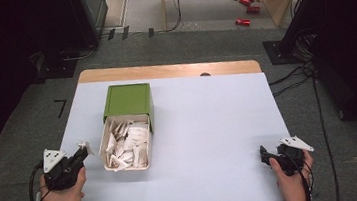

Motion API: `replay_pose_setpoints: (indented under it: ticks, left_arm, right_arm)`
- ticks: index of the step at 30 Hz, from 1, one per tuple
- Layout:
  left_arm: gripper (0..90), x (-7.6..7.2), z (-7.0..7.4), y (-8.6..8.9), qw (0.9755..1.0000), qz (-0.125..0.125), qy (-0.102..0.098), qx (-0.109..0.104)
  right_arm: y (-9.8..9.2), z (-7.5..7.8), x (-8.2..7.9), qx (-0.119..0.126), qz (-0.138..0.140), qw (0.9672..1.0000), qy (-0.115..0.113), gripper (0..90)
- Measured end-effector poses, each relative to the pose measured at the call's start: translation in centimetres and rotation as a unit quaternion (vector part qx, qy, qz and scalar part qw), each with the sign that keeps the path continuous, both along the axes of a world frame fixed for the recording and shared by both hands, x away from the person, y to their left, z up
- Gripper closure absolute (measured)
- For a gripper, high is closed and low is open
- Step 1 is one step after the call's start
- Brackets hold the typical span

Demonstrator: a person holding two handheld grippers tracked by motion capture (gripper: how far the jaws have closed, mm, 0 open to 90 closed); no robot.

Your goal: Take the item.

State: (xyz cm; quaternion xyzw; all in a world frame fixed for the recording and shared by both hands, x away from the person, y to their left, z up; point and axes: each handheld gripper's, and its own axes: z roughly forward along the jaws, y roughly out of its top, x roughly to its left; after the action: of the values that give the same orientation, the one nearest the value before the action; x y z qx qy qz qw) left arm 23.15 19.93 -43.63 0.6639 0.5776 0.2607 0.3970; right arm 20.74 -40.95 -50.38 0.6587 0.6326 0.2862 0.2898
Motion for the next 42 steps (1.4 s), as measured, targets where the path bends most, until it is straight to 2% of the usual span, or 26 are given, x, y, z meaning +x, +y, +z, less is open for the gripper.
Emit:
replay_pose_setpoints:
  ticks: [11, 14, 17, 22, 34, 38, 42]
  left_arm:
    - [87.4, 1.2, -2.5, 0.2, 0.9993, 0.005, 0.036, 0.009]
    - [87.3, 1.6, -3.2, 0.2, 0.9987, 0.007, 0.047, 0.017]
    - [87.3, 1.9, -3.6, 0.3, 0.9985, 0.011, 0.051, 0.017]
    - [87.2, 2.0, -4.2, 0.2, 0.9974, 0.001, 0.064, 0.032]
    - [85.1, 2.5, -4.8, 0.3, 0.9978, -0.001, 0.061, 0.023]
    - [79.7, 2.7, -4.9, 0.5, 0.9978, -0.007, 0.065, 0.009]
    - [70.6, 2.6, -4.7, 0.2, 0.9979, -0.012, 0.063, 0.011]
  right_arm:
    - [0.0, 0.0, 0.0, 0.0, 0.0, 1.0, 0.0, 15.9]
    - [0.0, 0.0, 0.0, 0.0, 0.0, 1.0, 0.0, 15.9]
    - [0.0, 0.0, 0.0, 0.0, 0.001, 1.0, -0.001, 15.9]
    - [0.0, 0.0, 0.0, 0.0, 0.0, 1.0, 0.0, 15.9]
    - [0.0, 0.0, 0.0, 0.0, 0.0, 1.0, 0.0, 15.9]
    - [0.0, 0.0, 0.0, -0.001, 0.0, 1.0, -0.001, 15.9]
    - [0.0, 0.0, 0.0, -0.001, 0.0, 1.0, -0.001, 15.9]
